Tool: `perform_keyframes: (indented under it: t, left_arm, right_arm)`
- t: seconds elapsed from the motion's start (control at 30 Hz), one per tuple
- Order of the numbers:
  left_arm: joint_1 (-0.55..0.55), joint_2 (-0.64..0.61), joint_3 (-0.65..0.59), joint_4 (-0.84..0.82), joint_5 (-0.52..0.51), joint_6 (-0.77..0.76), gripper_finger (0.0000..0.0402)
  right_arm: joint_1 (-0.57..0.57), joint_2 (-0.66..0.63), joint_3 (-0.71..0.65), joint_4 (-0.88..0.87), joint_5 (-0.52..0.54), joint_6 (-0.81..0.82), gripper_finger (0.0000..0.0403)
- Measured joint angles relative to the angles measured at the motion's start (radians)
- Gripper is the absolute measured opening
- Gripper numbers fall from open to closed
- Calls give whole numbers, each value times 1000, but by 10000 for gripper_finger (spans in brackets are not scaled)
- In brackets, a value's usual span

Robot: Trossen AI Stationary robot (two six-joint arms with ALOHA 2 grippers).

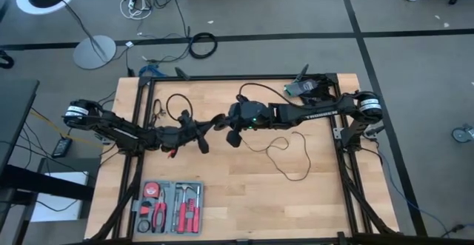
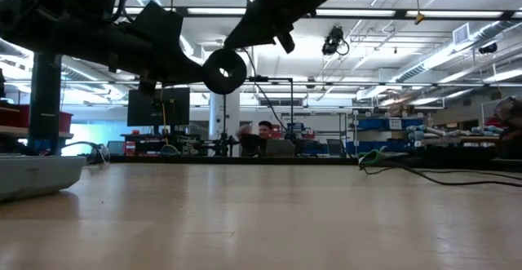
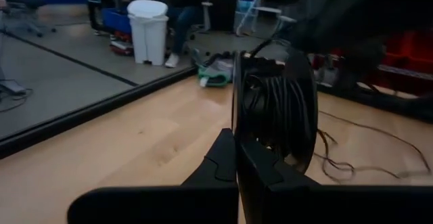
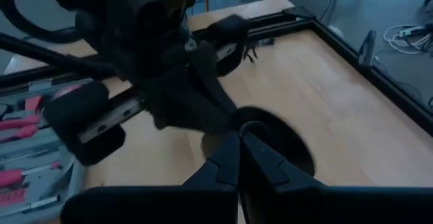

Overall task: Coil cords
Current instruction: Coil the black wire on the spool

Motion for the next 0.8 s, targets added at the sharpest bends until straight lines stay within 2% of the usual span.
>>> perform_keyframes:
  t: [0.17,0.33,0.6,0.8]
  left_arm:
    - [0,0,0,-2,-25,-15,0]
    - [0,0,0,33,-45,-19,0]
    - [0,0,0,108,-43,-18,0]
    - [0,1,0,119,-39,-18,0]
  right_arm:
    - [0,0,-1,30,-4,-23,6]
    - [0,19,-2,93,-54,-43,5]
    - [5,122,-1,190,-79,-55,10]
    - [7,145,-1,131,-73,-62,9]
